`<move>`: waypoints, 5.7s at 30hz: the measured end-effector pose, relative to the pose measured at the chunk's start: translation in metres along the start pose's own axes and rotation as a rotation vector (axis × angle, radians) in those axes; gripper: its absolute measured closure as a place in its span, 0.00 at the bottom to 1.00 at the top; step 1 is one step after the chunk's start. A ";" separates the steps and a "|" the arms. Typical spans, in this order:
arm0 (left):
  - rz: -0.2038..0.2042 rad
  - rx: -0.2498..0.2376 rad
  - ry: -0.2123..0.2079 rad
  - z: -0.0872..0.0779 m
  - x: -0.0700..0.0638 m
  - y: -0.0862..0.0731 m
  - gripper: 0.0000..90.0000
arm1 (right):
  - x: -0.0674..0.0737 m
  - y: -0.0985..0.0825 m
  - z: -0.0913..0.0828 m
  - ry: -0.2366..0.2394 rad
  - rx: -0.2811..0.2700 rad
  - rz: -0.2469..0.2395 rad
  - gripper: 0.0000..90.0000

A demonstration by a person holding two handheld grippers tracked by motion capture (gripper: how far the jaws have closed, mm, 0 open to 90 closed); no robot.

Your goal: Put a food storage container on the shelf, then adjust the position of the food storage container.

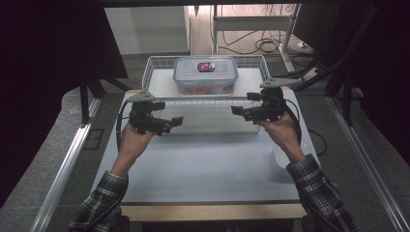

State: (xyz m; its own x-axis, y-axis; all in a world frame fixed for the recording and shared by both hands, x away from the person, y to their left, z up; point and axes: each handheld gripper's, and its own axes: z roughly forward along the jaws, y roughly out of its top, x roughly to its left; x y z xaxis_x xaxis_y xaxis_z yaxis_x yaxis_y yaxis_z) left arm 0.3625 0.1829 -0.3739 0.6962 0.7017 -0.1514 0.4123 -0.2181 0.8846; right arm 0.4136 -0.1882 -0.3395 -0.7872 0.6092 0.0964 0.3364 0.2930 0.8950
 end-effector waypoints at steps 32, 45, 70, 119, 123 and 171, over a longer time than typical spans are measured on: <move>0.076 0.024 0.031 -0.001 -0.047 -0.097 0.02 | 0.018 -0.100 -0.028 -0.002 0.072 0.007 0.10; 0.066 0.078 0.079 0.001 -0.058 -0.139 0.02 | 0.033 -0.139 -0.029 -0.007 0.121 0.012 0.11; 0.054 0.138 0.117 0.004 -0.058 -0.167 0.02 | 0.039 -0.170 -0.022 -0.071 0.197 0.034 0.06; 0.065 0.185 0.129 0.008 -0.054 -0.171 0.03 | -0.074 -0.196 -0.129 -0.599 0.264 0.197 0.99; 0.065 0.190 0.128 0.009 -0.054 -0.171 0.03 | -0.070 -0.195 -0.124 -0.567 0.244 0.220 0.99; 0.067 0.208 0.132 0.012 -0.055 -0.172 0.03 | 0.049 -0.159 0.016 -0.120 0.274 0.082 0.99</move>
State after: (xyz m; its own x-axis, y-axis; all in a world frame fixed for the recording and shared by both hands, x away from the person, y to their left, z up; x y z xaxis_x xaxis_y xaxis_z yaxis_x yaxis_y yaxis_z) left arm 0.2603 0.1741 -0.5233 0.6487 0.7607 -0.0241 0.4890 -0.3923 0.7791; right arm 0.3297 -0.1927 -0.4841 -0.6901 0.7172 0.0967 0.5362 0.4170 0.7339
